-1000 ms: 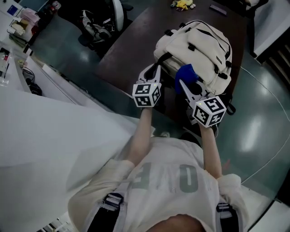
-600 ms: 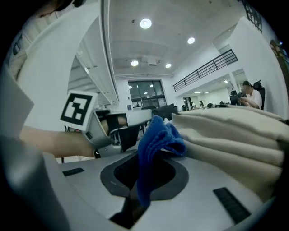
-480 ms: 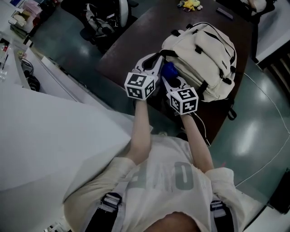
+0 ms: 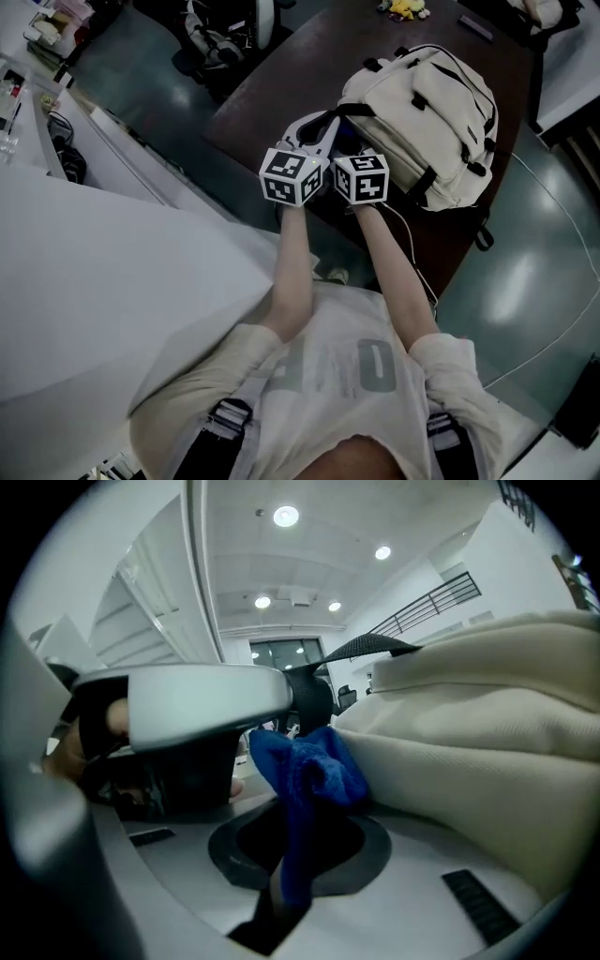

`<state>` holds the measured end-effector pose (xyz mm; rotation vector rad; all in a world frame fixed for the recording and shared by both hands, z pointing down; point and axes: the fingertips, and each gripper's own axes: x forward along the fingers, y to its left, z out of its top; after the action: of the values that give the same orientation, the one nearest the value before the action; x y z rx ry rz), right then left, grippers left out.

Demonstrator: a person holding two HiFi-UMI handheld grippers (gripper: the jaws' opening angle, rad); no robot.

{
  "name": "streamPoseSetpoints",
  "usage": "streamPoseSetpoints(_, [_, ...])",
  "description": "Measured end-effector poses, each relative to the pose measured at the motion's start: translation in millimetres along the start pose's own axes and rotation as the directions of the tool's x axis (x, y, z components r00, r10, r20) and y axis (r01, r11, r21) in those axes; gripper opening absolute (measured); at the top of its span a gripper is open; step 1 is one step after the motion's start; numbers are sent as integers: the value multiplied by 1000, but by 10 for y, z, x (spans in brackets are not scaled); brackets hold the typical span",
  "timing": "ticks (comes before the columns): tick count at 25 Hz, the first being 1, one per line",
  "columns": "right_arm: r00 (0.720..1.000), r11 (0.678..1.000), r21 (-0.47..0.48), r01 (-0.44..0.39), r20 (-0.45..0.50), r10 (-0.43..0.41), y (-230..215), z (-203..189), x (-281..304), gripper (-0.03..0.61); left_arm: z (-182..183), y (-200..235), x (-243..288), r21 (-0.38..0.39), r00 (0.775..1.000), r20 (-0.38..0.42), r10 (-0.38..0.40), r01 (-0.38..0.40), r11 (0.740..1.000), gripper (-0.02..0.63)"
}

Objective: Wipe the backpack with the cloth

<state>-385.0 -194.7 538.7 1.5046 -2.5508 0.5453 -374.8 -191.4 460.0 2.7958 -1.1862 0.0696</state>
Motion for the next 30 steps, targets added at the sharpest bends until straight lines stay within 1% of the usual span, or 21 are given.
streamPoseSetpoints(5, [989,989,21,148,27,-148,-165,-40,-217,41,-6,2,-17,-9,1000,10,2,-2,1000,41])
streamPoseSetpoints(7, [982,983,24,184,30,-184,-239,-75,-353,41,-10,-9,-20,-19,1000,14,3,-3,1000,41])
streamPoseSetpoints(10, [977,977,23,213,21,-214,-314,-136,-539,41,-11,2,-29,-23,1000,5,7,-7,1000,41])
streamPoseSetpoints(15, [971,970,51,237,-1,-238,-435,-242,-891,41,-79,-16,-54,-91,999,7,33,-33,995,41])
streamPoseSetpoints(18, [969,968,51,246,-2,-247,-519,-262,-1094,41,-113,-57,-79,-142,997,37,74,-68,988,41])
streamPoseSetpoints(21, [971,970,38,239,-9,-239,-604,-297,-1313,41,-182,-148,-145,-201,990,62,125,-110,973,41])
streamPoseSetpoints(24, [975,975,25,221,-23,-221,-679,-352,-1533,41,-310,-277,-243,-222,981,42,188,-174,959,41])
streamPoseSetpoints(27, [976,977,30,212,-45,-211,-804,-436,-1765,41,-375,-517,-295,-233,975,31,219,-206,950,41])
streamPoseSetpoints(30, [974,975,47,219,-71,-215,-945,-555,-1974,41,-400,-700,-393,-232,964,19,267,-255,939,41])
